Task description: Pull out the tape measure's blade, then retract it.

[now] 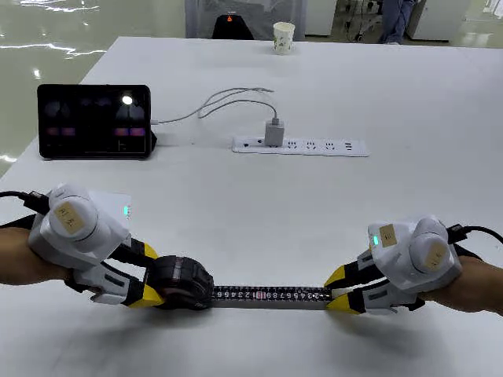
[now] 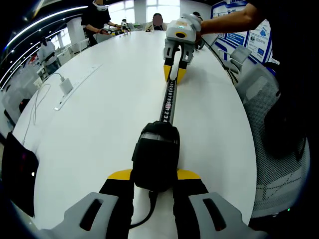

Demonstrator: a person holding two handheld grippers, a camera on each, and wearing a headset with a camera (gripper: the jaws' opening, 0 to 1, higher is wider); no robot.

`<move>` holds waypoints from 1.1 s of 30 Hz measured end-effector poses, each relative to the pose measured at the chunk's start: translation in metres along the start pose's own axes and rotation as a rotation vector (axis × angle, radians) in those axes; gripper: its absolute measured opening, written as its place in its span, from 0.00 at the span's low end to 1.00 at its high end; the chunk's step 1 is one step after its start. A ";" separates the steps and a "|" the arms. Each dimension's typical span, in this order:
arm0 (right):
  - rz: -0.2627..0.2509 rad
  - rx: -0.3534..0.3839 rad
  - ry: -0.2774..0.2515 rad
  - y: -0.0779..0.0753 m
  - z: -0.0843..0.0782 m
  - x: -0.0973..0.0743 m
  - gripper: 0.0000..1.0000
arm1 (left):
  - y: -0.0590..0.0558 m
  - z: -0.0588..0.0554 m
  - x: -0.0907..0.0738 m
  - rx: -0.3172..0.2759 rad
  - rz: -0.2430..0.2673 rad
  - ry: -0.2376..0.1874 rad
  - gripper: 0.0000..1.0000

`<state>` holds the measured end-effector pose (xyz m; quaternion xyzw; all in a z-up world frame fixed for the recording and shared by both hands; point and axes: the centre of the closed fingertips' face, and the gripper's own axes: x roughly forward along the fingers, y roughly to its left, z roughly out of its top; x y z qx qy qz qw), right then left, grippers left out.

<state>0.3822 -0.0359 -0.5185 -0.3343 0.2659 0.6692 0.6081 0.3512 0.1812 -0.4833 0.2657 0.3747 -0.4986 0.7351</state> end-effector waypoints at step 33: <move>-0.044 0.032 0.080 -0.001 -0.044 -0.035 0.09 | 0.000 0.000 0.000 0.001 0.006 0.014 0.24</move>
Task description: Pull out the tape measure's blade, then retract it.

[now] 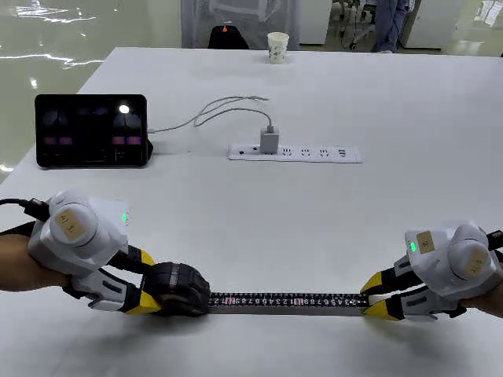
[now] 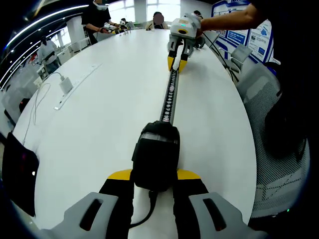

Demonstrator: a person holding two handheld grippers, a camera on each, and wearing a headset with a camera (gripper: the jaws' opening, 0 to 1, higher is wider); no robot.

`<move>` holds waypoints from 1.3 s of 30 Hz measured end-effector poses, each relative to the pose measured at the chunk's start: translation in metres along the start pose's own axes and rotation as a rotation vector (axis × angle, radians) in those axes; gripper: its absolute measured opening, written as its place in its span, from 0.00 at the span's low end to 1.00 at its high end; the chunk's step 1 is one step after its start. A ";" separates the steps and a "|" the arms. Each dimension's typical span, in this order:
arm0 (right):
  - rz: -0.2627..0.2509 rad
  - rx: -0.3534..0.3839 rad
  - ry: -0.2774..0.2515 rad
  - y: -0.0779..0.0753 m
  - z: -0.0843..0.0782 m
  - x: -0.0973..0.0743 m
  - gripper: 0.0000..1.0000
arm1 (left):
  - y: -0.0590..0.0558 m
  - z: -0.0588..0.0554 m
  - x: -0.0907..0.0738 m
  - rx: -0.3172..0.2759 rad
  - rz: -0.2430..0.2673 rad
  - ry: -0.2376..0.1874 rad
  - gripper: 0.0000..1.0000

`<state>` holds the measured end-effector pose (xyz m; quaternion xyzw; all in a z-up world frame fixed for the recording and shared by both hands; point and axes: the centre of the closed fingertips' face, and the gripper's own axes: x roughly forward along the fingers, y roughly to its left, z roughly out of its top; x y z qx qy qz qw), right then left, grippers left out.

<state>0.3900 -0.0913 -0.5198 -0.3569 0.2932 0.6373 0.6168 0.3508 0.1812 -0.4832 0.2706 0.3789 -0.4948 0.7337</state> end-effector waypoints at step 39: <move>-0.023 -0.034 0.087 0.000 0.001 -0.001 0.13 | 0.000 0.005 -0.002 0.037 0.044 0.043 0.25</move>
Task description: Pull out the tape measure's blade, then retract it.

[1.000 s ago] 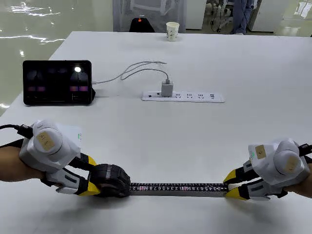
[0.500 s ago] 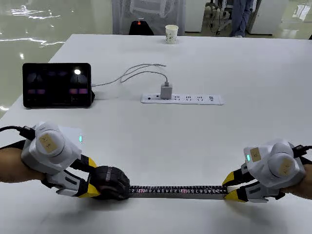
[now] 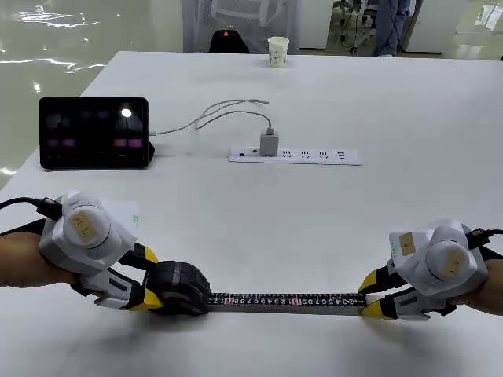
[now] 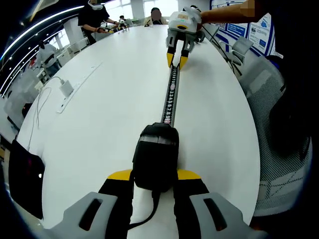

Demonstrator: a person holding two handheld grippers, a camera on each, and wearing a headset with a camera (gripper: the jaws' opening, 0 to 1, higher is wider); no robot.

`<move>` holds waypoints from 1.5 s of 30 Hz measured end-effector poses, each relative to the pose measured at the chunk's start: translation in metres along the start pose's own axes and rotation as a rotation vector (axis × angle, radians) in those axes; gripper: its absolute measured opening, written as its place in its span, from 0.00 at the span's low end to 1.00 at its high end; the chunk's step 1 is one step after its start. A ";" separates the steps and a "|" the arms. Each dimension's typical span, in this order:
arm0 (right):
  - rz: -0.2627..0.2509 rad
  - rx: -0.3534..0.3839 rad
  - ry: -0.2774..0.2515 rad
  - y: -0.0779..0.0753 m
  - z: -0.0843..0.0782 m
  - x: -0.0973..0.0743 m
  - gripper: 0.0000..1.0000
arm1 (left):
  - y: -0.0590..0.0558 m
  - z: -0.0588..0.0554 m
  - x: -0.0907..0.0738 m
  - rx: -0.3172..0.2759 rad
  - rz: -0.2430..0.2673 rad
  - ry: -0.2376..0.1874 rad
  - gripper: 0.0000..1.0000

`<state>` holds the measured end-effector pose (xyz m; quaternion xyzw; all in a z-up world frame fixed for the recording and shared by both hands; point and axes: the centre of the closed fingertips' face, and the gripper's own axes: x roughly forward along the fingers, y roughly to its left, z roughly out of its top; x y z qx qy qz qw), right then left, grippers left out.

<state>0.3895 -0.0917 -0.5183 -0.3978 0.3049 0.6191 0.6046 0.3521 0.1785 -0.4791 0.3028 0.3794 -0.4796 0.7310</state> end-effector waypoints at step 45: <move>-0.208 0.300 -0.129 0.045 0.006 -0.040 0.55 | -0.046 0.004 -0.038 -0.400 0.260 -0.243 0.76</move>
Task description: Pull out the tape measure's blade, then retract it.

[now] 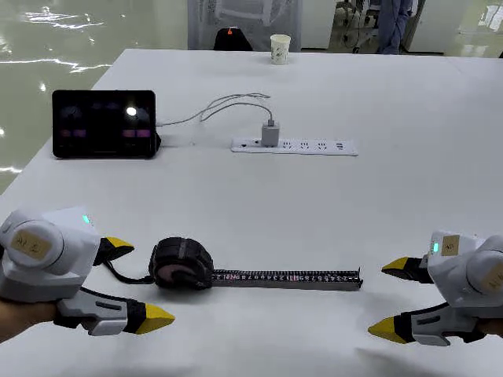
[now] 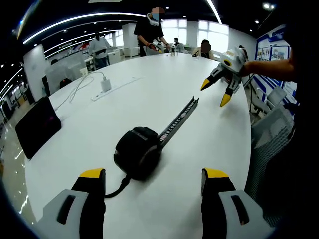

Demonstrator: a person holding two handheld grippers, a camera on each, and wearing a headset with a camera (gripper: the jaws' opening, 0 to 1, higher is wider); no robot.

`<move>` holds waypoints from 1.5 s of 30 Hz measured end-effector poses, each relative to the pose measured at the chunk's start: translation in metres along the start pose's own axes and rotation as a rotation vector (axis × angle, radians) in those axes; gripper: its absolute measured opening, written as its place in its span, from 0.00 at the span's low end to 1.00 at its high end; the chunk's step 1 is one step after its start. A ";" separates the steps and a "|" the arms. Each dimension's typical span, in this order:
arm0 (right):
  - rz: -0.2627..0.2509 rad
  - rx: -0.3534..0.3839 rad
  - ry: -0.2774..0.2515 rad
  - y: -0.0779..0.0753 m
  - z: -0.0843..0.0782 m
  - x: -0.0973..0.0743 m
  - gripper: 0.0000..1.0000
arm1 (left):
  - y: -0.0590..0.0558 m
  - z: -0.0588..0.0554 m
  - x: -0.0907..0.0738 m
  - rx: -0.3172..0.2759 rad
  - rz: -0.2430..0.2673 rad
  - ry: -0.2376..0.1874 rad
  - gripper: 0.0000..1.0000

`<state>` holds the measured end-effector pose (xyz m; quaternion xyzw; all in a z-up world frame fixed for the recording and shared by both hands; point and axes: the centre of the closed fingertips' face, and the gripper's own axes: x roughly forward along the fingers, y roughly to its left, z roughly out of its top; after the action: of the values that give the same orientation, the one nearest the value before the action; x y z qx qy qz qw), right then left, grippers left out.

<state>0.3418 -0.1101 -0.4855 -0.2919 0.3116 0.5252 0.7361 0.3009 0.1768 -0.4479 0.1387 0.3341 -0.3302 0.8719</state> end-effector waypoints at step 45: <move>-0.154 0.309 -0.159 0.049 0.026 -0.017 0.94 | -0.050 0.004 -0.023 -0.198 0.164 -0.151 0.95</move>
<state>0.2945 -0.0868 -0.4616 -0.1561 0.3061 0.4345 0.8325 0.2568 0.1493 -0.4306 0.0536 0.2858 -0.2329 0.9280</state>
